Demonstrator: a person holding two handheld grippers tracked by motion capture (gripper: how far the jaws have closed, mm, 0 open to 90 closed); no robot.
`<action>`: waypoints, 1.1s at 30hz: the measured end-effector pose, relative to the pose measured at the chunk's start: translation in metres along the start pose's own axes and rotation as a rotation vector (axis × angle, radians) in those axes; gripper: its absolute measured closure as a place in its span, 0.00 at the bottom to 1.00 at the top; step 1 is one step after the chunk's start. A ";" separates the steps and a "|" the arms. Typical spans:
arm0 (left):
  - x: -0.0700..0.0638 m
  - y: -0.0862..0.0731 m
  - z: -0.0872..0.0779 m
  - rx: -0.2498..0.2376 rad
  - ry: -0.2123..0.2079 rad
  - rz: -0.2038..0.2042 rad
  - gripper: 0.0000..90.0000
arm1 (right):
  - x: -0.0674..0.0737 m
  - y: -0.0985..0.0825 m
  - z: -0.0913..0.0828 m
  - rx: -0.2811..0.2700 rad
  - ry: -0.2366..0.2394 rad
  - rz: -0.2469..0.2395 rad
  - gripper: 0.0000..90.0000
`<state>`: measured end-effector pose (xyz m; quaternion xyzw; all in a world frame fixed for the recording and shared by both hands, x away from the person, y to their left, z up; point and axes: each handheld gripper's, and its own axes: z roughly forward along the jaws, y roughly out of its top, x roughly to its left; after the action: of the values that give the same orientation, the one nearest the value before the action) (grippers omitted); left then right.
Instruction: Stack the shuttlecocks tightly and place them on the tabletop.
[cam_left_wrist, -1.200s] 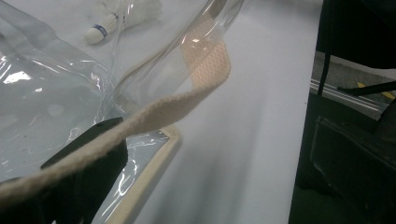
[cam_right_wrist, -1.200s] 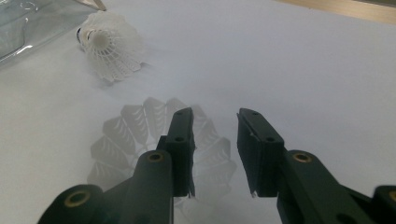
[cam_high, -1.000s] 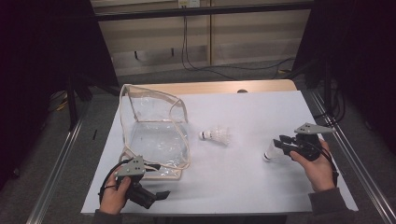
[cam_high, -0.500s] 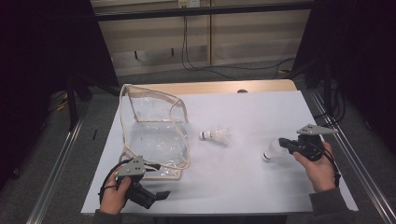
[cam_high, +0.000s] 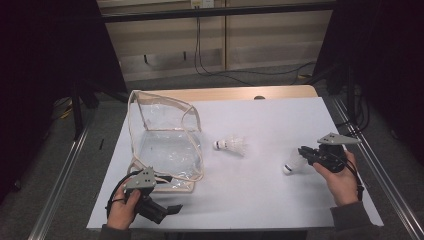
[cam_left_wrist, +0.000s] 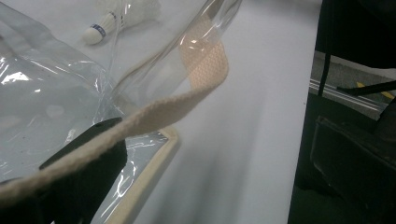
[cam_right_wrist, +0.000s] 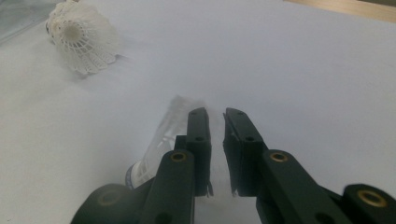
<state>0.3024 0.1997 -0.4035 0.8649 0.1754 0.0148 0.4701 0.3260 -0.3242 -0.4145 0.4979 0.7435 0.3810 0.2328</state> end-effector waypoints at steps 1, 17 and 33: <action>0.000 0.000 0.000 0.000 0.000 0.000 0.04 | 0.000 0.000 0.000 0.003 0.001 0.002 0.93; 0.000 0.000 0.000 0.000 0.000 -0.001 0.04 | 0.000 -0.005 0.004 0.032 0.030 0.023 1.00; 0.000 0.000 0.000 0.001 -0.001 -0.001 0.04 | -0.002 -0.007 0.006 0.042 0.027 0.029 0.99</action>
<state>0.3023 0.1997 -0.4033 0.8650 0.1754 0.0141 0.4698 0.3269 -0.3257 -0.4241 0.5082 0.7471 0.3753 0.2068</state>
